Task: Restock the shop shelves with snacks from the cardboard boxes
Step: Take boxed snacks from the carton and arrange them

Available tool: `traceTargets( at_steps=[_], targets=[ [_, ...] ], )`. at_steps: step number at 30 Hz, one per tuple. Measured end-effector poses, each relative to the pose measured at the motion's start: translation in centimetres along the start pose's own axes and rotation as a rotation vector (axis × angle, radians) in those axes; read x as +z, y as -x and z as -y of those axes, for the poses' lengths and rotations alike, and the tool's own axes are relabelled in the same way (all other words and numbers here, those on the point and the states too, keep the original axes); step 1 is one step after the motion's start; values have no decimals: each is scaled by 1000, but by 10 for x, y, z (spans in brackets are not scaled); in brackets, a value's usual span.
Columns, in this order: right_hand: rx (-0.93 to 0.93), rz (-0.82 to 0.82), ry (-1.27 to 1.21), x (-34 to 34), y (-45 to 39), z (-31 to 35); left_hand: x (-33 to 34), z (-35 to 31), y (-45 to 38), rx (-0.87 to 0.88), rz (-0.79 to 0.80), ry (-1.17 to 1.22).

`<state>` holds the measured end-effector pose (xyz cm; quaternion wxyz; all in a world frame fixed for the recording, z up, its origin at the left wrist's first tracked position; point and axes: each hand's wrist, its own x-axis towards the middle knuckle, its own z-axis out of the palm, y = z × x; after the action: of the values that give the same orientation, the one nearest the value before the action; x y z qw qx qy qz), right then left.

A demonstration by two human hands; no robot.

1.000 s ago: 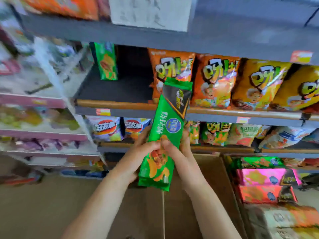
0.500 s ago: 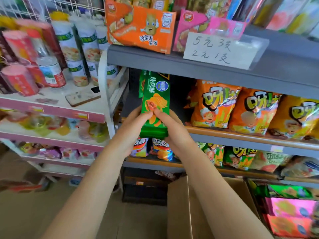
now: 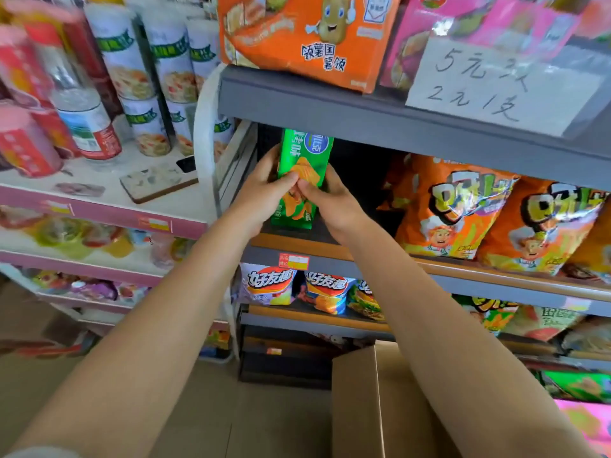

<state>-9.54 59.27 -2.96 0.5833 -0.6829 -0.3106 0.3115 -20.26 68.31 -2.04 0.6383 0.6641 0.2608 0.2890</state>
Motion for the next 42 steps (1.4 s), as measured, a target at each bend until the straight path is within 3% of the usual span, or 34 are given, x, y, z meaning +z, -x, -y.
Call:
traceTargets(
  at_steps=[7, 22, 24, 27, 29, 31, 33, 37, 40, 42],
  targets=[
    [39, -31, 257, -4, -22, -4, 1, 9, -25, -40, 3, -226],
    [79, -57, 329, -3, -1, 8, 7, 11, -12, -119, -55, -520],
    [47, -119, 330, -7, 13, 14, 8, 8, 0, -42, -136, -550],
    [-92, -221, 276, -21, 59, 24, 21, 0, 41, 233, -356, -542],
    [-202, -252, 198, -39, 104, 20, 37, -3, 77, 398, -367, -428],
    [-191, -241, 155, -60, 151, 6, 60, 2, 108, 394, -232, -326],
    [-42, -263, 171, -85, 192, -21, 91, 16, 131, 278, -31, -334],
    [290, -411, 180, -151, 259, -97, 167, 47, 153, -19, 509, -634],
    [384, -549, 121, -205, 299, -127, 220, 55, 166, -151, 872, -786],
    [403, -718, 43, -253, 321, -140, 272, 56, 179, -166, 999, -818]
  ],
)
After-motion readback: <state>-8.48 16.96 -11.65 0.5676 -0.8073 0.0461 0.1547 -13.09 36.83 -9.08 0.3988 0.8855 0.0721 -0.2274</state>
